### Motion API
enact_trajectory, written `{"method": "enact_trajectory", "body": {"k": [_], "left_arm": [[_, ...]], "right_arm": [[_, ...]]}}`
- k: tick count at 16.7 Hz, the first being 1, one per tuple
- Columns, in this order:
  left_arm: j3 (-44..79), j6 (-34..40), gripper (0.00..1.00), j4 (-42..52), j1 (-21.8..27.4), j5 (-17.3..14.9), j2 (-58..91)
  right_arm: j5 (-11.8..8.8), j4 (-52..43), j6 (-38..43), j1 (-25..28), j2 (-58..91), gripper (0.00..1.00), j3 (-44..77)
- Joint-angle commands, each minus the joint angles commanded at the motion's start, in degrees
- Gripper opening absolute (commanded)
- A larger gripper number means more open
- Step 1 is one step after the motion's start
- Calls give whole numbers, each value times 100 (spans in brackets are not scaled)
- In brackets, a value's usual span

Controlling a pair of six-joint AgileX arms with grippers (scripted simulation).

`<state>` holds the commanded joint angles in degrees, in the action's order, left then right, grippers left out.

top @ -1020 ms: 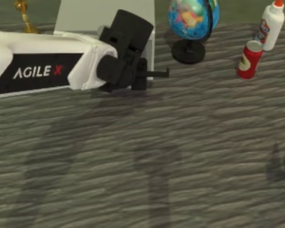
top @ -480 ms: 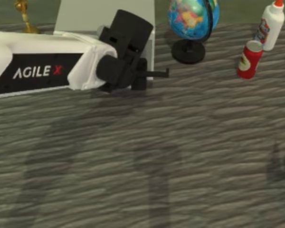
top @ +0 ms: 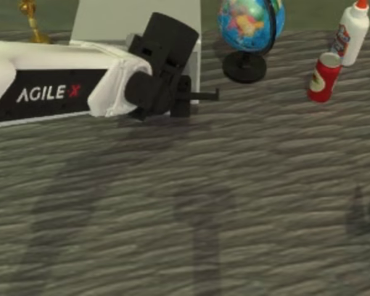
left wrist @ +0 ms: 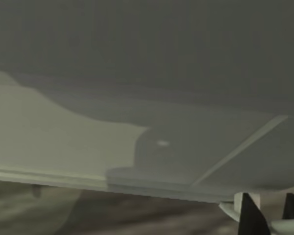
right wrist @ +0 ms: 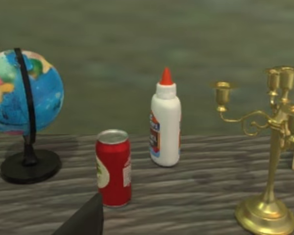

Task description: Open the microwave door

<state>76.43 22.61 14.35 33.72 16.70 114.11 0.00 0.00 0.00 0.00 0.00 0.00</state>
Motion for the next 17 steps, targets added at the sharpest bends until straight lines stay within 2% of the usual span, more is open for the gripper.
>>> {"method": "enact_trajectory", "body": {"k": [9, 17], "left_arm": [[-352, -324, 0, -206, -61, -245, -233], [-355, -327, 0, -207, -62, -247, -234]], "right_arm": [[0, 0, 0, 0, 0, 100, 0], [0, 0, 0, 0, 0, 100, 0]]}}
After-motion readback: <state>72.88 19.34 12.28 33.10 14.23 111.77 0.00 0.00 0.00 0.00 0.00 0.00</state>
